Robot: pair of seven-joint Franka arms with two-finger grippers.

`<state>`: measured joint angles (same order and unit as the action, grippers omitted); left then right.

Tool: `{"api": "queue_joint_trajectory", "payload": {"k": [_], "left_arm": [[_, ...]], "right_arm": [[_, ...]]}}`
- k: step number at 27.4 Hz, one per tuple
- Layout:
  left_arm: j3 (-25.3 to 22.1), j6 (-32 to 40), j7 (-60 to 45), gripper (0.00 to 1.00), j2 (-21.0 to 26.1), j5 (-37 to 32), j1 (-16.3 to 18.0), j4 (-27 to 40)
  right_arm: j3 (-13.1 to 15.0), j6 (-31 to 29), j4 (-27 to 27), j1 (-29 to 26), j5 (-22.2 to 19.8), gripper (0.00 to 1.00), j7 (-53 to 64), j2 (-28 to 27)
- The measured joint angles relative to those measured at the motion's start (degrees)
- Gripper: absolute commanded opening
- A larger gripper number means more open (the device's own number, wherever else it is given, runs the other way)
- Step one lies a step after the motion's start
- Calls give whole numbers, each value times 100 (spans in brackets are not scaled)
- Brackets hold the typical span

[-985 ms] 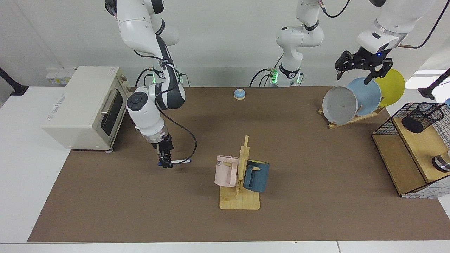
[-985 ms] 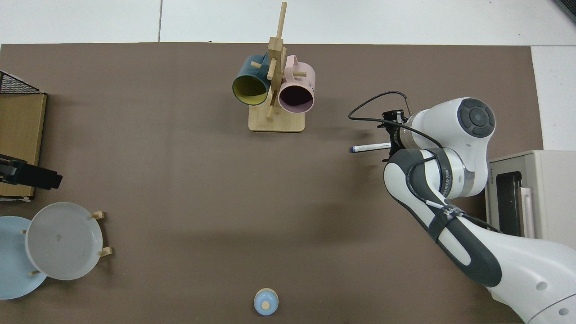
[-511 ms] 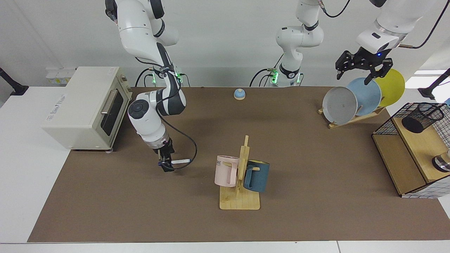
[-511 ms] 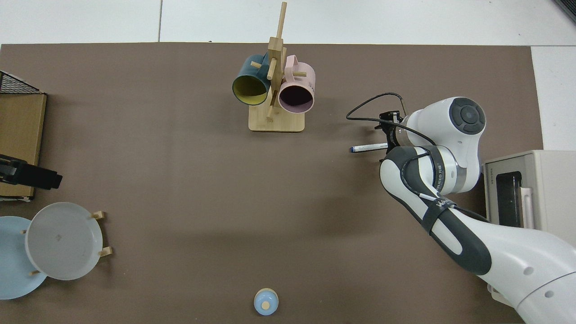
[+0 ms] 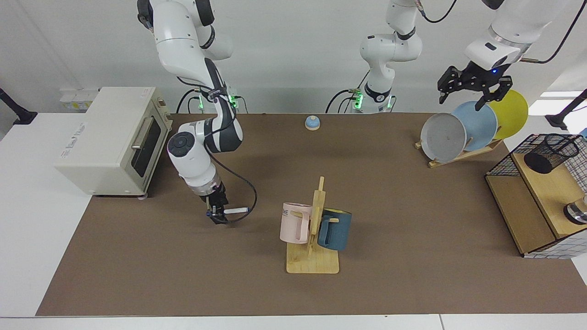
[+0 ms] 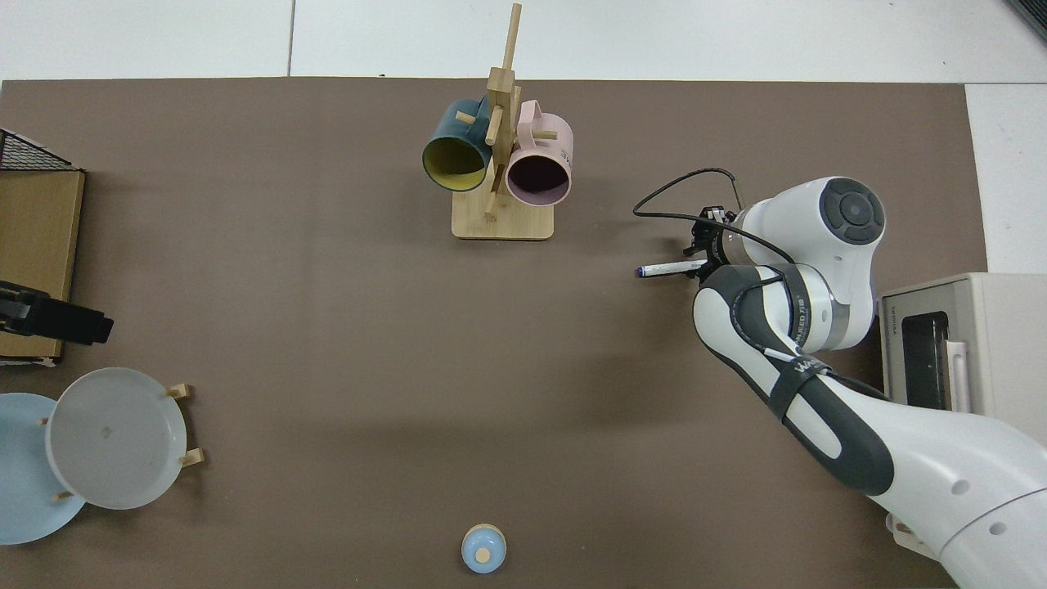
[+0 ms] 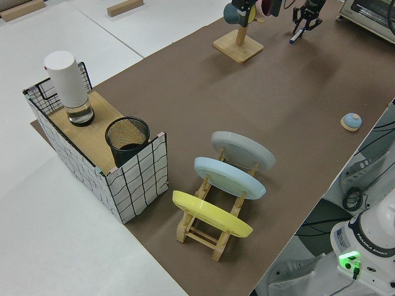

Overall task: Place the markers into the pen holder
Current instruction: 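Lower the right gripper onto the marker and close it, then lift the marker with the right gripper while the left gripper approaches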

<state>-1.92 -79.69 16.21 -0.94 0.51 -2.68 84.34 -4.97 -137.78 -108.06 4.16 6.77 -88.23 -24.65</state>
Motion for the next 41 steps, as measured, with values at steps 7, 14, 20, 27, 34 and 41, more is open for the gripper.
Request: {"api": "queue_joint_trajectory", "payload": {"k": [7,14,20,27,34,41], "left_arm": [[0,0,0,100,0,0,0,1],[1,0,0,100,-2,0,0,1],[1,5,0,100,-4,0,0,1],[1,9,0,100,-5,0,1,1],[1,12,-2,100,-7,0,1,1],[6,37,-3,100,-14,0,2,1]], "right_arm": [[6,-1,1,0,-1,0,0,0],[1,0,1,18,-1,0,0,1],[-9,164,16,19,-1,0,0,137],[36,1215,120,-30,-3,0,8,923],[19,2483,196,-7,-3,0,8,1872],[-1,3403,208,-3,-3,0,-1,2633]]}}
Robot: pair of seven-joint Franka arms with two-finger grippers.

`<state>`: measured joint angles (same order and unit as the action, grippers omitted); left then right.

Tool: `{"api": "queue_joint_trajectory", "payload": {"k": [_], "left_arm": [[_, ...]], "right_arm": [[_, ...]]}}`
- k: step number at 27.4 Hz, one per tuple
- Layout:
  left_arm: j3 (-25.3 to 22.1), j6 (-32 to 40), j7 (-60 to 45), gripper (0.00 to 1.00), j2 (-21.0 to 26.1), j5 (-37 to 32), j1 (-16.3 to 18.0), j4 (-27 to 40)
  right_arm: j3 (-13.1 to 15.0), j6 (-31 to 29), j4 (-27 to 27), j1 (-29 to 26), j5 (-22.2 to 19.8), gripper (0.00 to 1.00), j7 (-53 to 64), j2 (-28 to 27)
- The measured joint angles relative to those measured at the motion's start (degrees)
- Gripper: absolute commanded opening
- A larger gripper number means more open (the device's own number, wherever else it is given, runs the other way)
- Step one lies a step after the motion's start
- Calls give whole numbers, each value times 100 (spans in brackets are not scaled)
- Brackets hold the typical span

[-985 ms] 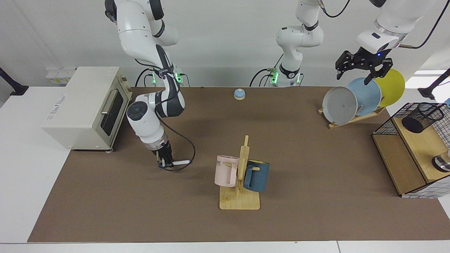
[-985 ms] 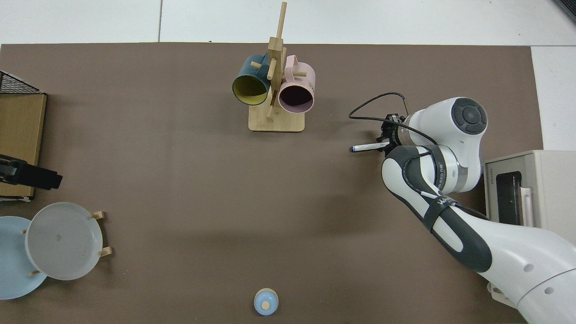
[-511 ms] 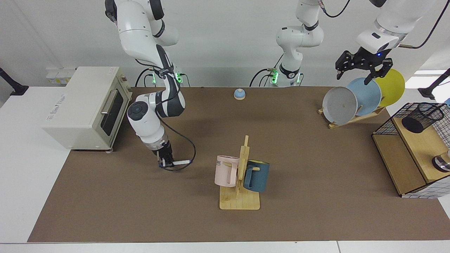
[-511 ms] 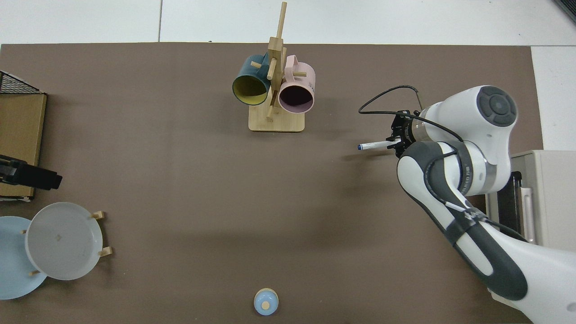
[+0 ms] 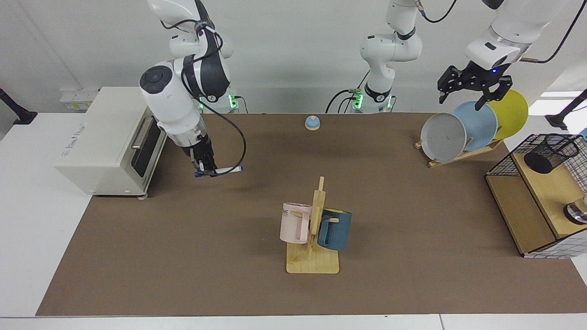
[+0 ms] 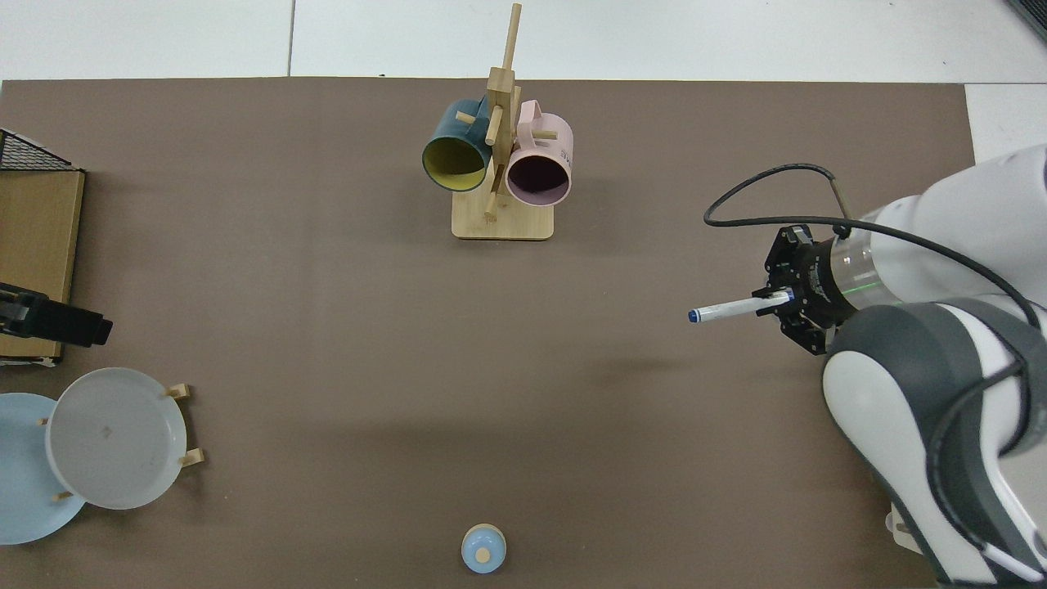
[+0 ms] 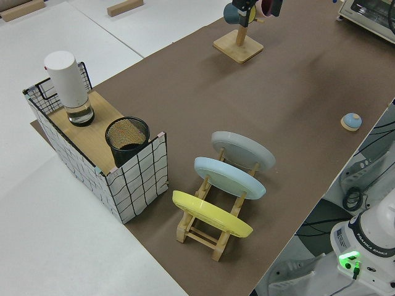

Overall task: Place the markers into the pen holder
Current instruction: 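Lift the marker with the right gripper while the left gripper approaches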

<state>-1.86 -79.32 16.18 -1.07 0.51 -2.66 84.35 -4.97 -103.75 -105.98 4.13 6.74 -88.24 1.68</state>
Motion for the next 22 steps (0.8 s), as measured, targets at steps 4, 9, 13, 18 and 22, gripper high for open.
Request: {"api": "queue_joint_trajectory", "payload": {"k": [4,9,13,18,22], "left_arm": [[35,16,0,100,-3,0,0,0],[90,16,7,100,-6,5,-2,0],[221,21,49,99,-8,43,-7,0],[515,48,433,99,-11,101,-17,3],[643,56,1061,98,-21,281,-31,5]], "right_arm": [[-29,356,2,27,12,0,-5,353],[-50,573,-9,269,149,0,-363,636],[-63,569,-6,830,168,0,-1064,668],[-87,517,44,1499,236,0,-1867,668],[-100,263,85,1900,319,0,-2460,668]]}}
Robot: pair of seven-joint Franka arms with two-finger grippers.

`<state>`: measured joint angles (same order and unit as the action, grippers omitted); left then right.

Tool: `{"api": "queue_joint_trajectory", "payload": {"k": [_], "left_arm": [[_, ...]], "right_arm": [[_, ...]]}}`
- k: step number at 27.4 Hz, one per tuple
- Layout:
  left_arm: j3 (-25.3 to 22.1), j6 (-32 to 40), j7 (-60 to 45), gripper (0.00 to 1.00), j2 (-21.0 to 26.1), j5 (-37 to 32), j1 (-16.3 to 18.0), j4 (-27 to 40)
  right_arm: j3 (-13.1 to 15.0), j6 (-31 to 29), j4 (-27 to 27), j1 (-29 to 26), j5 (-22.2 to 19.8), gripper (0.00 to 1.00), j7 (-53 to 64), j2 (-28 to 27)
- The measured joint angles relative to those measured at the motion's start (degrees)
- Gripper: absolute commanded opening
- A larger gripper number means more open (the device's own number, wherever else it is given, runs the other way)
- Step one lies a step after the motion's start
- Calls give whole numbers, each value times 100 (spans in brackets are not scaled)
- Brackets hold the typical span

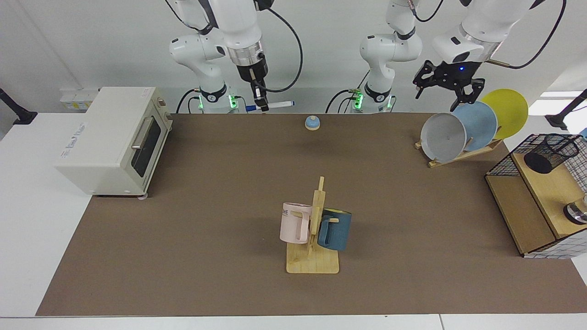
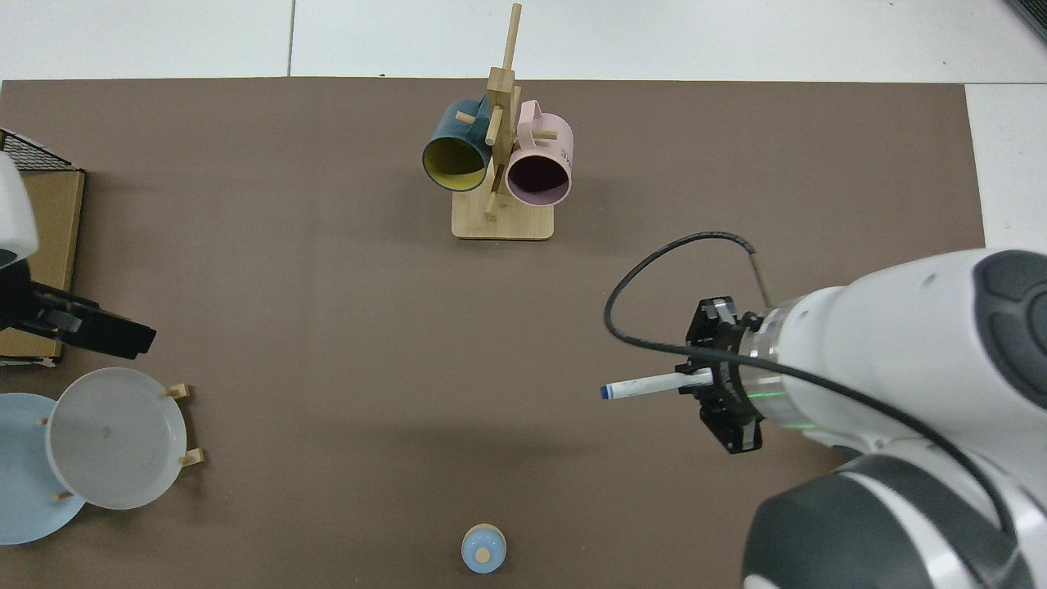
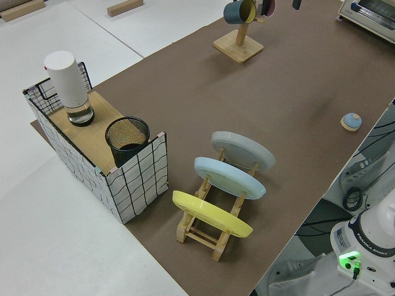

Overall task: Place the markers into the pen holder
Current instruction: 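Lift the marker with the right gripper while the left gripper approaches, then bring the marker to the left gripper while the left gripper grasps it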

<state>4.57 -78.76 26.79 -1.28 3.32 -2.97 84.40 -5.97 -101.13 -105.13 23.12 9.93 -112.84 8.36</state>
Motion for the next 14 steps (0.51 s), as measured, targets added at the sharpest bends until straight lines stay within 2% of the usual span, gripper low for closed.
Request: {"api": "queue_joint_trajectory", "payload": {"k": [7,9,14], "left_arm": [[3,-68,1858,97,-11,554,-6,15],[8,-171,2434,94,-28,597,-6,63],[151,-583,3248,97,-244,646,-14,485]], "right_arm": [[-3,-581,6,464,18,0,-803,-105],[0,-777,10,583,18,0,-971,-190],[17,-1026,47,988,10,0,-1261,-574]]}}
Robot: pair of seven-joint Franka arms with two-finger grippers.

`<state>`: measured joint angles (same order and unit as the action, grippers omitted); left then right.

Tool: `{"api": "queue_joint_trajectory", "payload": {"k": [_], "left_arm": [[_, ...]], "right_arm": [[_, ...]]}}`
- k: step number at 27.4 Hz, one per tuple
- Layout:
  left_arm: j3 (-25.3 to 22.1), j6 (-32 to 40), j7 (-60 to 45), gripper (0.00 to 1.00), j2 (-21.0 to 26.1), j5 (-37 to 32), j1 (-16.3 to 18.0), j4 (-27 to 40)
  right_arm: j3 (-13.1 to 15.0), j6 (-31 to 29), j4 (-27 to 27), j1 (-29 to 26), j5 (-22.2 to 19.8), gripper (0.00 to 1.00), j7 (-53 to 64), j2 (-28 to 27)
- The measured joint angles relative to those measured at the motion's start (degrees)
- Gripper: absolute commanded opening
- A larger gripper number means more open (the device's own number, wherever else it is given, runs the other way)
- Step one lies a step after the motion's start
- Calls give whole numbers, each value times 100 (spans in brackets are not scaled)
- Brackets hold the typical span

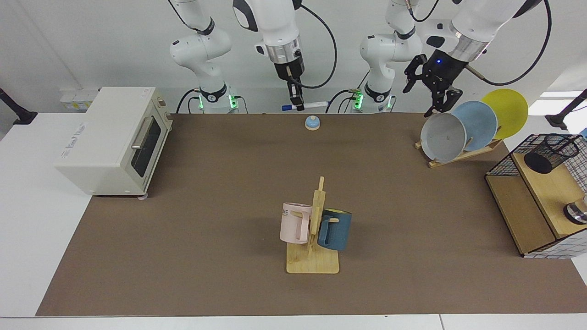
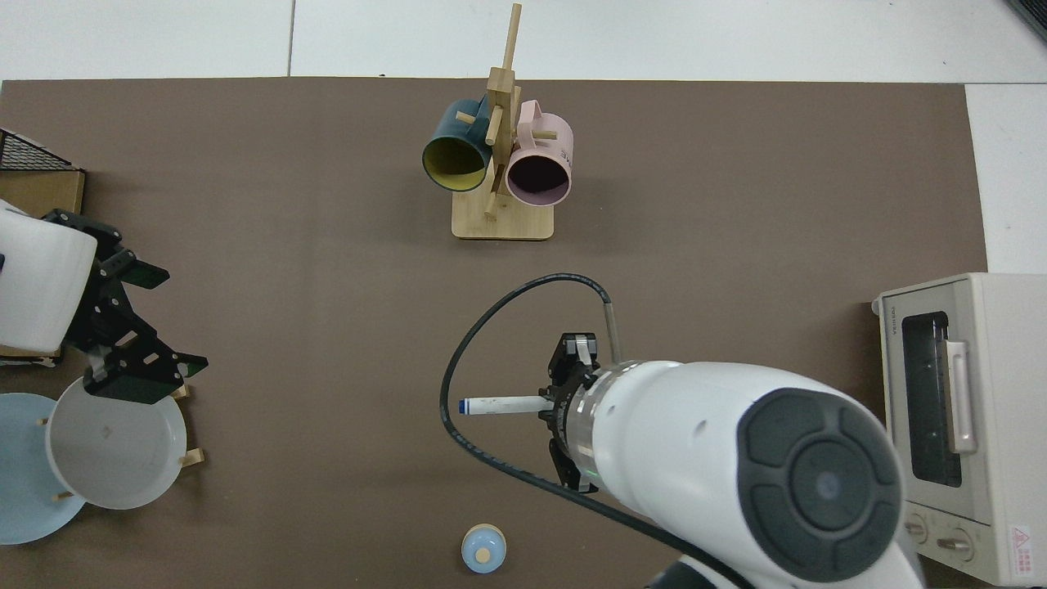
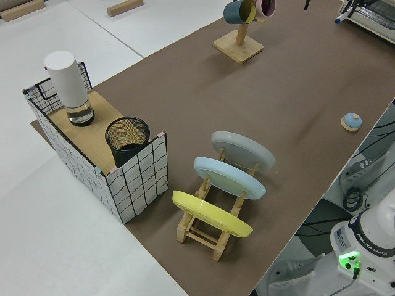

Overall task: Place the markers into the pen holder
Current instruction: 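Bring the marker to the left gripper while the left gripper grasps it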

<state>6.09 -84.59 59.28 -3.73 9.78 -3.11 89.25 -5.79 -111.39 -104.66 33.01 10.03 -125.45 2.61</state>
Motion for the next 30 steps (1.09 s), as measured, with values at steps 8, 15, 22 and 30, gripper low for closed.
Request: {"api": "queue_joint_trajectory", "payload": {"k": [8,15,22,30], "left_arm": [[361,-667,226,88,-339,117,-409,676],[376,-1016,206,83,-355,137,-687,1014],[424,-1328,95,81,-357,349,-702,1253],[897,-1893,-396,72,-357,367,-725,1664]], "right_arm": [[-2,-197,476,389,-232,0,-529,-687],[9,-190,800,417,-256,0,-532,-828],[11,-137,1012,418,-259,0,-532,-911],[11,-135,1117,427,-260,0,-532,-991]]}}
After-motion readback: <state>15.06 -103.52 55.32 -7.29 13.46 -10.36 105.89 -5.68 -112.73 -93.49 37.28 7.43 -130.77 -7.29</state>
